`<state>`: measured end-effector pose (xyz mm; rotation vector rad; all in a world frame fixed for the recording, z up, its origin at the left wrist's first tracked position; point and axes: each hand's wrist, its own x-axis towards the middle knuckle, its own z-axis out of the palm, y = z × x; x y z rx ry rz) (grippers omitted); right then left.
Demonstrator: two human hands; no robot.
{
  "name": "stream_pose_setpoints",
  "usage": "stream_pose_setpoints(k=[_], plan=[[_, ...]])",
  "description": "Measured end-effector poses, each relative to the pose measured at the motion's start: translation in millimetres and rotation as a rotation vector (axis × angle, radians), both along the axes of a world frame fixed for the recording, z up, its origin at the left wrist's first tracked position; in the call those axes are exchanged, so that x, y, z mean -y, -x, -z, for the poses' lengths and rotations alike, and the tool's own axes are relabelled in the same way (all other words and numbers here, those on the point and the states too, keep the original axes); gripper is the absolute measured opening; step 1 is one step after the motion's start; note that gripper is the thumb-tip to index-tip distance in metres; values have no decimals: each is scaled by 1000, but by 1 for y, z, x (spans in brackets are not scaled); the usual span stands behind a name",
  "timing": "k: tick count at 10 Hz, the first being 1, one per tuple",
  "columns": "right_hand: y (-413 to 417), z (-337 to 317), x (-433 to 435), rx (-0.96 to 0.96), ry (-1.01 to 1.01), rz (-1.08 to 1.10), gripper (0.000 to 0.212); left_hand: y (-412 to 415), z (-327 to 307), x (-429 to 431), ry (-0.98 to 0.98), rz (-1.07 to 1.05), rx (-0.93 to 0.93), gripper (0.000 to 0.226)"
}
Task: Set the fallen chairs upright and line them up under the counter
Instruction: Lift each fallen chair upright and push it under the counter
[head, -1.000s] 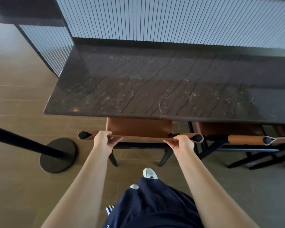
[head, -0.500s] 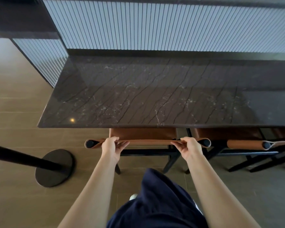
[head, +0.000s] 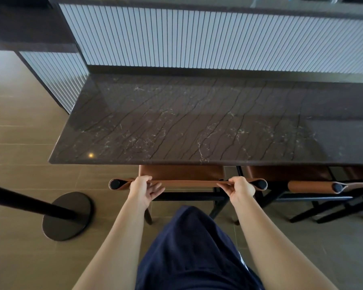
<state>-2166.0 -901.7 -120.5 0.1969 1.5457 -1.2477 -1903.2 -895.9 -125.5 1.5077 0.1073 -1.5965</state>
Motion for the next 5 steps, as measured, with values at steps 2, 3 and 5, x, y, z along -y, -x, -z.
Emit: stream_pose_setpoints(k=[2, 3, 5], plan=[[7, -6, -7, 76, 22, -129, 28, -8, -16, -14, -8, 118, 68, 33], [17, -16, -23, 145, 61, -285, 19, -12, -23, -27, 28, 107, 90, 38], [49, -31, -68, 175, 211, -430, 27, 10, -32, -62, 191, -75, 182, 43]])
